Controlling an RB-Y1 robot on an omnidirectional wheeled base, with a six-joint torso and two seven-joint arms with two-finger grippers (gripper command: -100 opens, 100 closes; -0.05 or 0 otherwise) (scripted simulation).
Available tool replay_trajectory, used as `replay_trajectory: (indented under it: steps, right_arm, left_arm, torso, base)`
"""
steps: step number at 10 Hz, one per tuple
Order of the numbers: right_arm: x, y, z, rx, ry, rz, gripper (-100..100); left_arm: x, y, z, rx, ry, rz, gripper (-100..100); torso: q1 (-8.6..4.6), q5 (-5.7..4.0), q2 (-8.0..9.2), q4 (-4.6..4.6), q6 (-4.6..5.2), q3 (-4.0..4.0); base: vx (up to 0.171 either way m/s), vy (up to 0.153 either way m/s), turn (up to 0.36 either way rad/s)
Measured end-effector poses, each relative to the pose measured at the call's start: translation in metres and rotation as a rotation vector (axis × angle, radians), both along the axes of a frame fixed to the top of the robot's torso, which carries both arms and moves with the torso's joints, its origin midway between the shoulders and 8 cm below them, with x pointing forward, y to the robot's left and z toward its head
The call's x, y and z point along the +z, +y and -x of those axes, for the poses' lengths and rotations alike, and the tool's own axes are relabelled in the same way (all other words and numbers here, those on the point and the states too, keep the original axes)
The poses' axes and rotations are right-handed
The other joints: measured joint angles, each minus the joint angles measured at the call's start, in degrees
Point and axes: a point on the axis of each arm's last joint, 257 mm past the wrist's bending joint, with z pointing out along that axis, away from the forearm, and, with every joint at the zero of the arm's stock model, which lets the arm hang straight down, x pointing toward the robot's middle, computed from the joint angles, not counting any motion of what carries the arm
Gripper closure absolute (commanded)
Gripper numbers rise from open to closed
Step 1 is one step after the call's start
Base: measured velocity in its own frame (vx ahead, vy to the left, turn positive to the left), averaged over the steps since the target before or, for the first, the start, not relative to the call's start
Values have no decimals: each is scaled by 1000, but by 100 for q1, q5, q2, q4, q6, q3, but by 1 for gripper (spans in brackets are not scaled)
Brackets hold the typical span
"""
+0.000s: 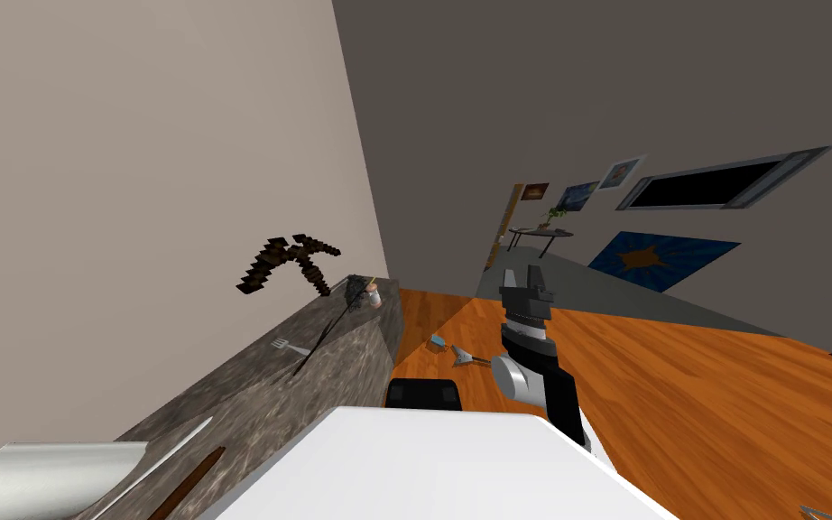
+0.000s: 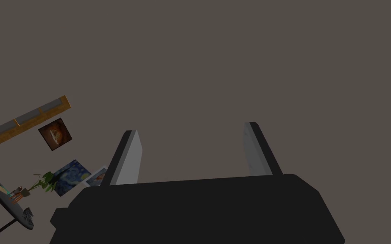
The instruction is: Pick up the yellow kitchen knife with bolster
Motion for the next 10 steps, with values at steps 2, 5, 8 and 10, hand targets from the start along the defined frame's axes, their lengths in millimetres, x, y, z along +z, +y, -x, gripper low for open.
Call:
replay_trajectory:
  steps: [2,5,8,10]
  right_arm:
    - [0,0,0,0,0,0,0]
    - [0,0,0,0,0,0,0]
    - [0,0,0,0,0,0,0]
    - [0,0,0,0,0,0,0]
  left_arm:
    - [-9,-2,1,-1,-1,-1,-100]
    - [-19,-6,0,-3,-3,-2,100]
    - [-18,-6,1,-3,0,-2,100]
    - [-18,-6,1,-3,0,-2,0]
  torso:
    - [-4,-1,-1,0,0,0]
    - [-8,-3,-1,-1,1,-1]
    - [-1,5,7,7,-1,7]
    - [0,4,11,7,-2,9]
  base:
    - [3,15,3]
    - [2,7,1]
    - [0,0,0]
    - [0,0,0]
